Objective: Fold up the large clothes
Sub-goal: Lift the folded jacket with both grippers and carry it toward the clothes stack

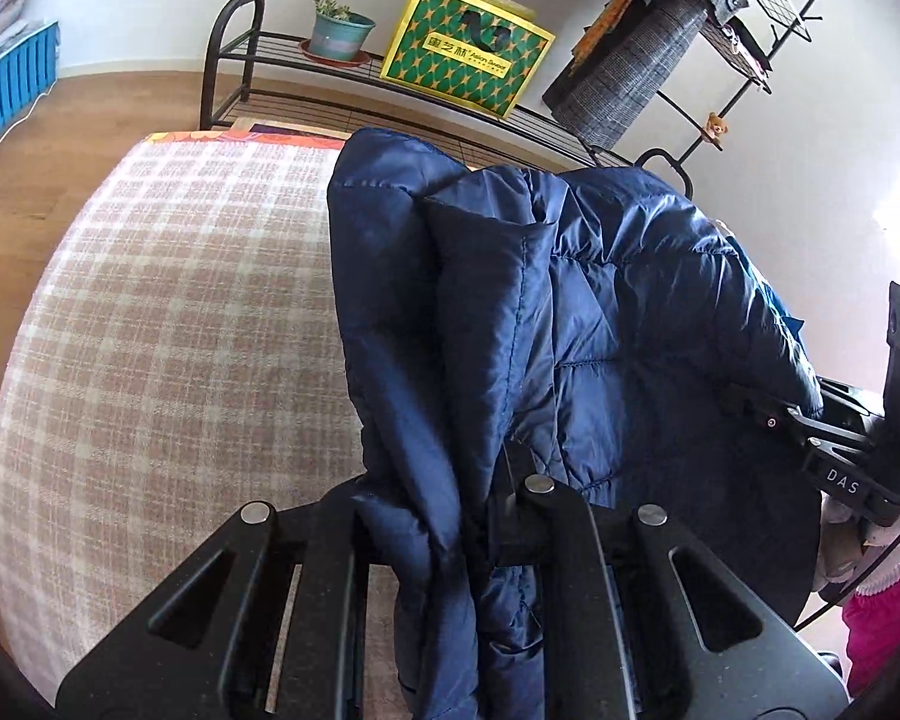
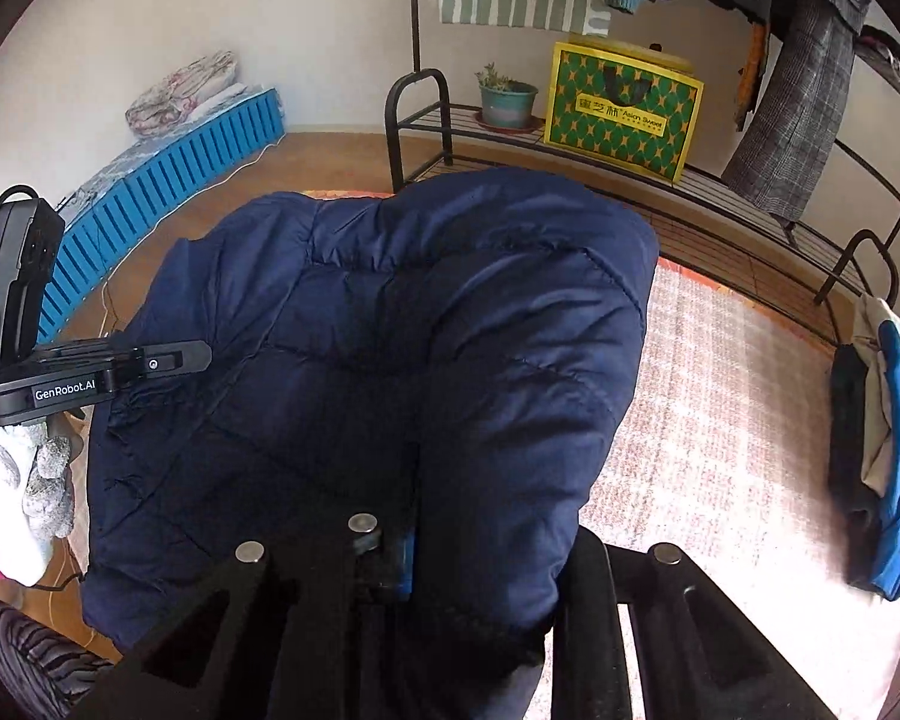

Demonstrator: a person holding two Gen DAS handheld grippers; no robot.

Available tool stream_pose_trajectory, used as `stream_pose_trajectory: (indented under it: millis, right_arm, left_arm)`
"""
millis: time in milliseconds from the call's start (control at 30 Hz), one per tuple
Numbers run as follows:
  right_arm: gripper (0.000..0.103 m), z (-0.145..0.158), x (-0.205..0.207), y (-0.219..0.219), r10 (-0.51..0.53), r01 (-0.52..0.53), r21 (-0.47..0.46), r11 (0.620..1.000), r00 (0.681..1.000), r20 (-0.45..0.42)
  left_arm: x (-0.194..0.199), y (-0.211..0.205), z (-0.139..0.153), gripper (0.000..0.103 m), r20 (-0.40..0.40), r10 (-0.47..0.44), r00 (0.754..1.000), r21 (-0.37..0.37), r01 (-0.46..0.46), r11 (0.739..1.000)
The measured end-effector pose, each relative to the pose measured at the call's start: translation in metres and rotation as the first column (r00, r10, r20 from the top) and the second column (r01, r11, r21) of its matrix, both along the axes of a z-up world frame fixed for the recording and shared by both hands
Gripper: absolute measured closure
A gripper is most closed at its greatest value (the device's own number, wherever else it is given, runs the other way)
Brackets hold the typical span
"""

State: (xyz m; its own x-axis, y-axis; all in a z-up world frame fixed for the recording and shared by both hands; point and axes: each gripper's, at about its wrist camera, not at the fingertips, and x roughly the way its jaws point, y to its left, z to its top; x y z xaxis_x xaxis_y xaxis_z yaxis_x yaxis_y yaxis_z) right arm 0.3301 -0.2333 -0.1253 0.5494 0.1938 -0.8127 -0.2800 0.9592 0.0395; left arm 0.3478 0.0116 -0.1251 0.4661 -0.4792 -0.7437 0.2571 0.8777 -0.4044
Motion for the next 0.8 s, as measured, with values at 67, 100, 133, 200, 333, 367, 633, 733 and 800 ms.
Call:
stream_pose_trajectory:
  millis: [67, 100, 133, 200, 333, 367, 633, 733, 800]
  right_arm:
    - [0.085, 0.013, -0.015, -0.006, 0.0, 0.0, -0.014, 1.0, 1.0, 0.028]
    - [0.085, 0.02, -0.023, -0.01, -0.001, 0.002, -0.018, 1.0, 0.999, 0.039]
    - [0.085, 0.026, -0.031, -0.011, -0.003, 0.004, -0.022, 1.0, 0.999, 0.05]
    - [0.085, 0.038, -0.043, -0.017, -0.009, 0.011, -0.029, 1.0, 0.998, 0.07]
    - [0.085, 0.054, -0.066, -0.035, -0.018, 0.022, -0.039, 0.999, 0.994, 0.106]
    - [0.085, 0.058, -0.071, -0.04, -0.02, 0.025, -0.043, 0.999, 0.993, 0.114]
    - [0.085, 0.077, -0.111, -0.085, -0.061, 0.07, -0.049, 0.996, 0.986, 0.153]
    - [0.085, 0.083, -0.129, -0.108, -0.086, 0.096, -0.051, 0.994, 0.983, 0.165]
    - [0.086, 0.086, -0.135, -0.124, -0.102, 0.113, -0.055, 0.992, 0.979, 0.174]
  left_arm:
    - [-0.013, -0.011, 0.013, 0.091, 0.032, -0.012, 0.999, 0.017, 0.011, 1.0]
    - [-0.018, -0.016, 0.02, 0.091, 0.046, -0.016, 0.999, 0.023, 0.015, 1.0]
    - [-0.025, -0.021, 0.027, 0.091, 0.059, -0.021, 0.998, 0.024, 0.019, 1.0]
    - [-0.04, -0.029, 0.039, 0.091, 0.083, -0.041, 0.996, 0.022, 0.039, 0.999]
    - [-0.062, -0.05, 0.057, 0.091, 0.118, -0.068, 0.991, 0.031, 0.065, 0.997]
    - [-0.066, -0.056, 0.06, 0.091, 0.122, -0.074, 0.99, 0.031, 0.071, 0.997]
    - [-0.098, -0.12, 0.081, 0.092, 0.177, -0.134, 0.975, 0.052, 0.127, 0.991]
    - [-0.112, -0.152, 0.089, 0.092, 0.211, -0.172, 0.962, 0.065, 0.162, 0.985]
    - [-0.119, -0.172, 0.093, 0.092, 0.233, -0.2, 0.952, 0.075, 0.187, 0.979]
